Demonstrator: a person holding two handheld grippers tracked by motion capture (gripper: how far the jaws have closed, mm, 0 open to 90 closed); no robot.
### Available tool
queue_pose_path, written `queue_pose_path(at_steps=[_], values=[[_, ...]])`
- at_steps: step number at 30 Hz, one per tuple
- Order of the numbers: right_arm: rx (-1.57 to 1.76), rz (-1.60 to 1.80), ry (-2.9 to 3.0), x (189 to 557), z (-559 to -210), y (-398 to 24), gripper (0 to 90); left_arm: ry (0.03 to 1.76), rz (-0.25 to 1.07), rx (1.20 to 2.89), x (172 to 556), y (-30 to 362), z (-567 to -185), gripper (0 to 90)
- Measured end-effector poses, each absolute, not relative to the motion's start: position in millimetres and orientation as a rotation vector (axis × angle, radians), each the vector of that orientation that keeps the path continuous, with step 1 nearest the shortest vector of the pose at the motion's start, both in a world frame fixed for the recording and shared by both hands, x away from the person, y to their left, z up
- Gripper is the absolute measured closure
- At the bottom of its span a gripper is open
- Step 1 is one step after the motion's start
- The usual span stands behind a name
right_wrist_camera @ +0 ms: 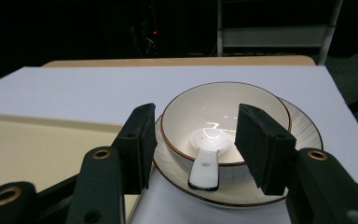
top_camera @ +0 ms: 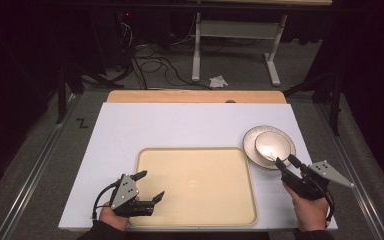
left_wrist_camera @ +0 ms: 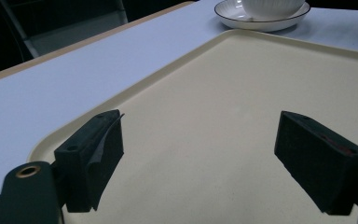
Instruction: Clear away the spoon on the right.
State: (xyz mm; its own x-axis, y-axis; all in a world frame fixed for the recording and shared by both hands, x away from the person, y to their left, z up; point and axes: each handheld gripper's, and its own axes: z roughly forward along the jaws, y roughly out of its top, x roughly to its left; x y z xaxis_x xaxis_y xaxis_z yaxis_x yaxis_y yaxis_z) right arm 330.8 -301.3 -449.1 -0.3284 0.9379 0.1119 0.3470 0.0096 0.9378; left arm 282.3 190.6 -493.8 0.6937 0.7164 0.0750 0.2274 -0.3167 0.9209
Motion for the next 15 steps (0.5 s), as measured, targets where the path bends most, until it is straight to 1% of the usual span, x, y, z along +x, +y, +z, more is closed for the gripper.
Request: queue_pose_path(at_steps=[5, 8, 15], values=[[1.429, 1.373, 1.660, 337, -456, -305, 48.5, 0.735, 0.591, 1.874, 282, 191, -494, 15.9], [1.503, 1.425, 1.655, 337, -462, -310, 50.3, 0.739, 0.592, 1.871, 282, 191, -493, 15.9], [1.559, 1.473, 1.661, 336, -470, -318, 51.1, 0.735, 0.593, 1.877, 282, 191, -493, 15.9]])
